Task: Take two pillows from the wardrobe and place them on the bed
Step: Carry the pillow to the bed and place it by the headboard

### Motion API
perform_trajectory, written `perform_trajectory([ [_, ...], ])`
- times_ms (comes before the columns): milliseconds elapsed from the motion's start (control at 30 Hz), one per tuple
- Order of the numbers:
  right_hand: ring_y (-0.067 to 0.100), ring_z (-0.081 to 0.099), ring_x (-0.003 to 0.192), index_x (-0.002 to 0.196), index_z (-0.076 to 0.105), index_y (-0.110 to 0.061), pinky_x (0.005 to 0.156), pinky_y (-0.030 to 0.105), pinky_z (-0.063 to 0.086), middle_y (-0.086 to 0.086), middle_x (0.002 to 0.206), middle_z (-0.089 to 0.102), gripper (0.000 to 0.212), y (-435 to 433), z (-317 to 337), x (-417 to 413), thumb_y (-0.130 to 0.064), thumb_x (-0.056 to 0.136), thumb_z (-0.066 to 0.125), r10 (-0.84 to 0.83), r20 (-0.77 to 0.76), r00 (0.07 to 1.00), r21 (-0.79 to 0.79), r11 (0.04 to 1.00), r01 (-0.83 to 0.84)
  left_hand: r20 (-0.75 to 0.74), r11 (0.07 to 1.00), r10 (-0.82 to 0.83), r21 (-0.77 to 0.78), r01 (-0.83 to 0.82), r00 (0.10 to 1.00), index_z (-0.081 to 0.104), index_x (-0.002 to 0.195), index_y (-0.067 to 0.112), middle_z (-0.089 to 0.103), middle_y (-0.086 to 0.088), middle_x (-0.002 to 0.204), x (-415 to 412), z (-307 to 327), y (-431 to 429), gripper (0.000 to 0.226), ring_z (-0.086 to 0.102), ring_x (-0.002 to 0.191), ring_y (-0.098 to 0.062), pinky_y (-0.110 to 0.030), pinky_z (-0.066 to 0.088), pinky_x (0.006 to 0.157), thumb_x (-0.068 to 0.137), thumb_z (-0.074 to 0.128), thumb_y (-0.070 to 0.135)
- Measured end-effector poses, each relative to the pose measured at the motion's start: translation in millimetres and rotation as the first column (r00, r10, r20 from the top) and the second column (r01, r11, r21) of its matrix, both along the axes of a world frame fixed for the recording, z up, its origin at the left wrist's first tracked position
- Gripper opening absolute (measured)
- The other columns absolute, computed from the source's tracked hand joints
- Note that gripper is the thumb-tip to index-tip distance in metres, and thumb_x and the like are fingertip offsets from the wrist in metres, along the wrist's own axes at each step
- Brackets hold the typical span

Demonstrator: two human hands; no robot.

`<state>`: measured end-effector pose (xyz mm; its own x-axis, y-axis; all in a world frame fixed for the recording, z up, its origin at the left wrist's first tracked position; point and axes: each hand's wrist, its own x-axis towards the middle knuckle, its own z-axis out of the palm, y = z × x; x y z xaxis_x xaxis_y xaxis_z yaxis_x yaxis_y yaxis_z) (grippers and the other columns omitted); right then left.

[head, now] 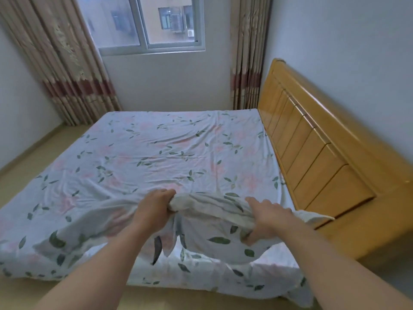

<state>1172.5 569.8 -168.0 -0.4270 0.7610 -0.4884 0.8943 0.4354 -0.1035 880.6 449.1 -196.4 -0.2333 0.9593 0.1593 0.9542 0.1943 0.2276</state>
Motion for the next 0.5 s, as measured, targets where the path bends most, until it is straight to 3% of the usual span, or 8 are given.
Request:
perform_trajectory([
  [33,0.030,0.056,0.111,0.130,0.030,-0.037,0.094,0.053,0.047,0.001,0.120,0.052,0.096,4.8,-6.0,8.2,-0.065,0.050,0.076,-0.058,-0.035,0.998,-0.015,0.998,0.058,0.032,1.000,-0.014,0.013,0.013,0.999,0.049,0.075,0.025,0.061,0.001,0.078,-1.2,1.9,3.7,0.019,0.059,0.078,-0.030,-0.035,0.043,0.058,0.073,0.068,0.023],
  [167,0.024,0.059,0.074,0.089,0.042,-0.026,0.068,0.045,0.056,0.001,0.084,0.058,0.016,15.1,-13.5,19.1,-0.029,0.080,0.055,-0.155,-0.385,0.910,0.076,0.977,0.199,-0.004,0.997,0.039,0.059,-0.039,0.999,0.050,0.080,0.025,0.063,0.001,0.083,9.9,16.0,18.5,0.022,0.059,0.081,-0.030,-0.034,0.036,0.057,0.072,0.071,0.027],
  [200,0.025,0.059,0.072,0.088,0.045,-0.024,0.064,0.044,0.053,0.002,0.081,0.058,0.010,14.9,-9.1,17.8,-0.020,0.082,0.051,-0.152,-0.477,0.866,0.093,0.971,0.222,-0.027,0.994,0.091,0.065,-0.089,0.996,0.051,0.085,0.024,0.061,0.001,0.088,14.1,21.0,22.3,0.024,0.058,0.084,-0.029,-0.035,0.037,0.059,0.072,0.070,0.029],
  [267,0.026,0.059,0.074,0.092,0.053,-0.022,0.059,0.041,0.048,0.002,0.081,0.061,0.019,13.9,6.6,11.3,-0.014,0.076,0.048,-0.151,-0.649,0.746,0.056,0.968,0.244,-0.066,0.993,0.120,0.018,-0.119,0.991,0.051,0.106,0.026,0.055,0.000,0.110,25.6,31.0,29.4,0.046,0.057,0.100,-0.028,-0.037,0.044,0.073,0.064,0.068,0.034],
  [367,0.023,0.063,0.081,0.098,0.063,-0.029,0.068,0.036,0.051,-0.003,0.088,0.068,0.029,6.7,36.4,-12.8,-0.019,0.072,0.053,-0.064,-0.752,0.655,0.049,0.987,0.153,0.077,0.983,-0.056,-0.168,0.068,0.995,0.027,0.147,0.039,0.033,0.009,0.151,66.8,45.4,44.0,0.113,0.040,0.134,-0.019,-0.045,0.036,0.111,0.046,0.072,0.060],
  [400,0.022,0.064,0.084,0.101,0.066,-0.028,0.073,0.037,0.054,-0.004,0.091,0.070,0.031,2.9,42.4,-22.9,-0.018,0.074,0.055,-0.012,-0.758,0.652,0.072,0.992,0.103,0.131,0.981,-0.084,-0.165,0.106,0.988,0.025,0.149,0.041,0.037,0.010,0.151,81.9,46.4,48.4,0.115,0.041,0.134,-0.017,-0.045,0.037,0.111,0.046,0.072,0.062],
  [433,0.022,0.065,0.086,0.103,0.067,-0.028,0.077,0.038,0.054,-0.003,0.093,0.072,0.033,-1.4,45.7,-31.4,-0.017,0.074,0.057,0.024,-0.764,0.644,0.090,0.994,0.069,0.190,0.989,-0.072,-0.112,0.094,0.979,0.033,0.143,0.042,0.049,0.010,0.142,90.8,45.0,54.7,0.099,0.049,0.128,-0.018,-0.043,0.042,0.106,0.054,0.073,0.057],
  [500,0.020,0.066,0.089,0.106,0.067,-0.027,0.082,0.037,0.055,-0.004,0.095,0.072,0.034,-6.2,50.6,-40.0,-0.017,0.075,0.060,0.020,-0.795,0.606,0.073,0.995,0.064,0.256,1.000,-0.011,0.015,0.007,0.967,0.055,0.115,0.036,0.067,0.008,0.109,95.5,43.5,63.4,0.046,0.064,0.103,-0.020,-0.040,0.052,0.085,0.071,0.069,0.039],
])
